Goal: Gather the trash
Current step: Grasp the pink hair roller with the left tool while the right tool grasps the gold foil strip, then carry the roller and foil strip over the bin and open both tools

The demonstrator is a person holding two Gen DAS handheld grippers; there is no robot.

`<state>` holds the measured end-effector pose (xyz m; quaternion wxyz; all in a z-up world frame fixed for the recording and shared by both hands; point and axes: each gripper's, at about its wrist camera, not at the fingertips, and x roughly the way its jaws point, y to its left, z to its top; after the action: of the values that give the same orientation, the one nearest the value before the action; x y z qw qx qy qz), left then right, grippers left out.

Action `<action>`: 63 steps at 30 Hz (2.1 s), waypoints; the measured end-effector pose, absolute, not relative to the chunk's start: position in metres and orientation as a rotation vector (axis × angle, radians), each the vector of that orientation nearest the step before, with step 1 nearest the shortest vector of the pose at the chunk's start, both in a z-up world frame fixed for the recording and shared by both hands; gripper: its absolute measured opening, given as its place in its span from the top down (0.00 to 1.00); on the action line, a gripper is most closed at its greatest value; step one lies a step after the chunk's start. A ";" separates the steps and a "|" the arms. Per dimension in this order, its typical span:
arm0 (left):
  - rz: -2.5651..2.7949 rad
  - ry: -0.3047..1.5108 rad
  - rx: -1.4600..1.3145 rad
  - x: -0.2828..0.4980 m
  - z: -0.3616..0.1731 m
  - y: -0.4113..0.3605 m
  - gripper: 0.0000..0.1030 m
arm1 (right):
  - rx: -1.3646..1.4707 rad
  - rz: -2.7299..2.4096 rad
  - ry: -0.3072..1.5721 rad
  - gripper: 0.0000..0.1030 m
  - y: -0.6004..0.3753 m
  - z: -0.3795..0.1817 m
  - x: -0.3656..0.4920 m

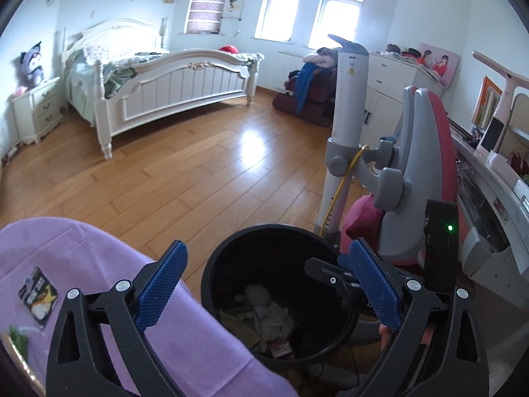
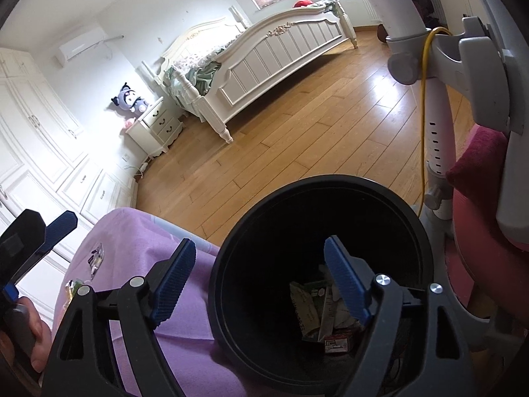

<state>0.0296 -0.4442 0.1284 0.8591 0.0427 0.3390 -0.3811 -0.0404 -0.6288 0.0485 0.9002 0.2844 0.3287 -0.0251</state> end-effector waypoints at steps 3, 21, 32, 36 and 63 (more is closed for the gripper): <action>-0.767 0.717 0.089 0.025 0.136 -0.411 0.06 | 0.554 -0.007 0.678 0.23 -0.607 0.058 -0.035; -0.359 0.804 -0.036 0.031 0.116 -0.120 0.06 | 0.279 0.396 0.746 0.34 -0.426 0.108 0.005; -0.421 0.922 0.012 0.038 0.075 -0.087 0.29 | 0.158 0.592 0.924 0.54 -0.328 0.088 0.040; -0.424 0.954 0.021 0.042 0.065 -0.089 0.48 | 0.107 0.593 0.972 0.64 -0.309 0.079 0.045; -0.595 0.677 -0.014 0.019 0.159 -0.205 0.70 | 0.281 0.373 0.629 0.86 -0.435 0.135 -0.001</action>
<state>0.0186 -0.2050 0.1595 0.9000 -0.0069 0.3273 -0.2878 -0.0014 -0.4348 0.1349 0.9242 0.1368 0.3066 0.1819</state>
